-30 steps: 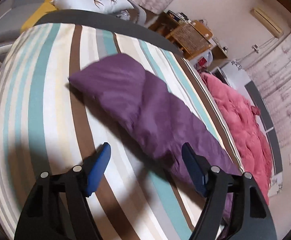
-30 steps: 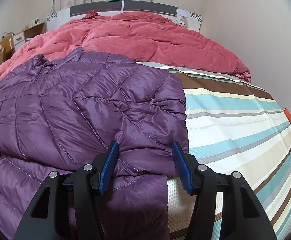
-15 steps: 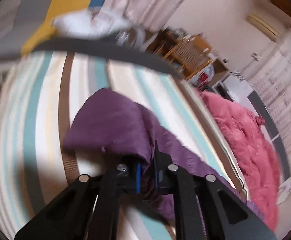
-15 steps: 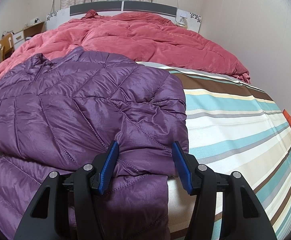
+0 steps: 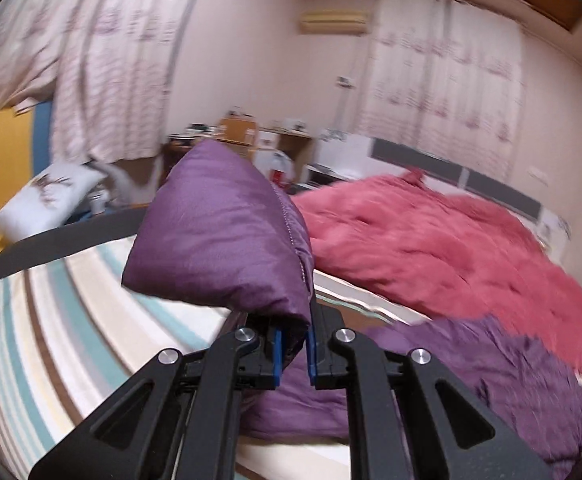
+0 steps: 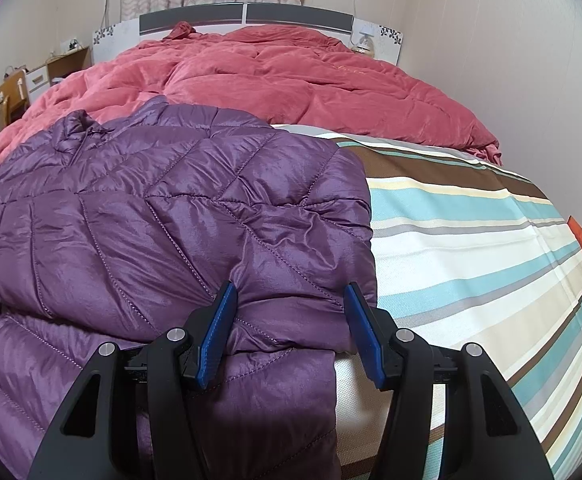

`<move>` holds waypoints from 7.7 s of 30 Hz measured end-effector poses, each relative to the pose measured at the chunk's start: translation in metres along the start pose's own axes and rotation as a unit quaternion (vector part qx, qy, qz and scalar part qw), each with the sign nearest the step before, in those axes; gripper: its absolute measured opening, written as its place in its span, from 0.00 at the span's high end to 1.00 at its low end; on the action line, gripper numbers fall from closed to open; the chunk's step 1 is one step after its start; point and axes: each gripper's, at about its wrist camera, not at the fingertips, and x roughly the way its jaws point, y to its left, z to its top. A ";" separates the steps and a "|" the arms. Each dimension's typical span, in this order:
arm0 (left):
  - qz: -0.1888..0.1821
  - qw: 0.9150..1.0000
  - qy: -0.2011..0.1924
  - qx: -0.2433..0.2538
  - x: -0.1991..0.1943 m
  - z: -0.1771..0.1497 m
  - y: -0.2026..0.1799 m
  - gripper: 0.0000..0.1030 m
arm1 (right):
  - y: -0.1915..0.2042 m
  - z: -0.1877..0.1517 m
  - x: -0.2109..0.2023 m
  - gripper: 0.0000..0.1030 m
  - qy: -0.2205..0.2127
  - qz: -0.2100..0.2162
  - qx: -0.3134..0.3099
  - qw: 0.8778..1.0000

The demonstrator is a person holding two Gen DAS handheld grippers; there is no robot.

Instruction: Fold large clothes

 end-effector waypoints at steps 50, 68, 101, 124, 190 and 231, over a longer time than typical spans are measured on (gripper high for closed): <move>-0.277 0.841 0.065 0.460 -0.172 -0.134 -0.256 0.22 | -0.008 -0.004 -0.006 0.41 -0.020 0.015 0.031 0.999; -0.093 0.954 0.212 0.189 -0.024 -0.059 -0.103 0.23 | 0.087 0.032 -0.013 0.51 -0.009 0.131 -0.051 0.990; -0.228 0.919 0.299 0.115 -0.155 -0.098 0.066 0.28 | -0.092 -0.133 -0.137 0.40 0.085 0.222 0.082 0.968; -0.289 0.891 0.316 0.151 -0.211 -0.126 0.071 0.51 | -0.079 -0.200 -0.170 0.62 0.112 0.312 0.072 0.941; -0.299 0.896 0.306 0.117 -0.211 -0.051 0.102 0.59 | -0.129 -0.099 -0.207 0.97 -0.001 0.471 0.115 0.874; -0.355 0.837 0.402 -0.108 -0.021 -0.007 0.024 0.95 | -0.093 0.053 -0.029 0.97 0.037 0.376 0.251 0.891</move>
